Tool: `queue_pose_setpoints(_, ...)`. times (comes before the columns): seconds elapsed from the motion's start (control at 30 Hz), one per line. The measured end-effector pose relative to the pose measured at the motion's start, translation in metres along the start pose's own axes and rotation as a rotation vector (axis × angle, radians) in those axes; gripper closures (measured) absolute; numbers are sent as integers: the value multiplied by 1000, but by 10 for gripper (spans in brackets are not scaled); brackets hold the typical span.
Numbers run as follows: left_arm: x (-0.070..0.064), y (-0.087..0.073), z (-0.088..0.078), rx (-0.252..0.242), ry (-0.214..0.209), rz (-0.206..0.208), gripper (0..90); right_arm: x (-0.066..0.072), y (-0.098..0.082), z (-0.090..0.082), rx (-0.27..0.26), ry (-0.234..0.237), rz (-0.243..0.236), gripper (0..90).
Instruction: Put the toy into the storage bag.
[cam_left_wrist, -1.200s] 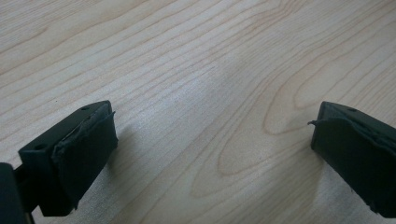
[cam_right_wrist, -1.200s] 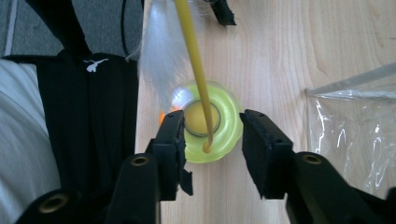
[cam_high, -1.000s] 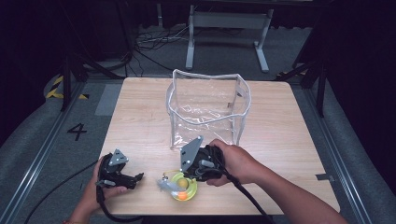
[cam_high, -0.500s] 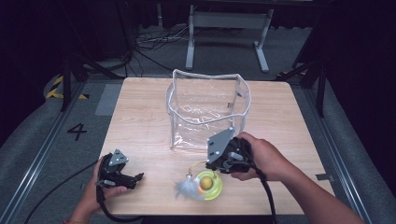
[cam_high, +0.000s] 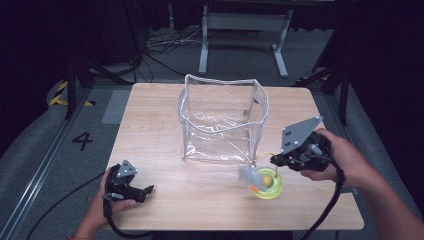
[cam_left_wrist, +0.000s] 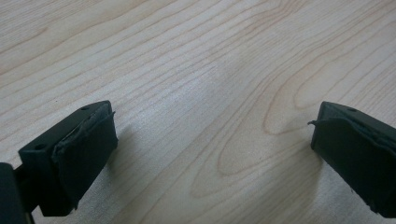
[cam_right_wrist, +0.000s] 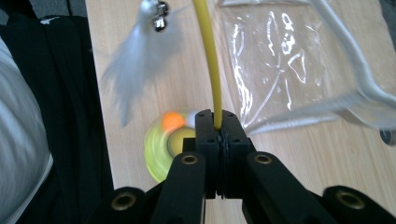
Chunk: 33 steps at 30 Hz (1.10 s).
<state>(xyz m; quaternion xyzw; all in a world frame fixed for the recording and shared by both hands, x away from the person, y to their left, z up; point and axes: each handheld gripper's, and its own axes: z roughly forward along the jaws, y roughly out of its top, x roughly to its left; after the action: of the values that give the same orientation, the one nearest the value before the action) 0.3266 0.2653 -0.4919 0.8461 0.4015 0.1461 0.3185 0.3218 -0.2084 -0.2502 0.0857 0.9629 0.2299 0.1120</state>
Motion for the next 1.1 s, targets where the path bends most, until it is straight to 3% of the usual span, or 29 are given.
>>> queue_pose_setpoints(0.2,0,0,0,1,0,0,6,-21,-21,-27,20,-34,67,885)
queue_pose_setpoints(0.43,0,0,0,1,0,1,6,-46,-28,-36,59,-69,113,885)
queue_pose_setpoints(0.7,0,0,0,0,0,0,6,-78,-19,-35,81,-117,169,885)
queue_pose_setpoints(1.1,0,0,0,0,0,0,6,-119,1,-60,70,-197,203,886)
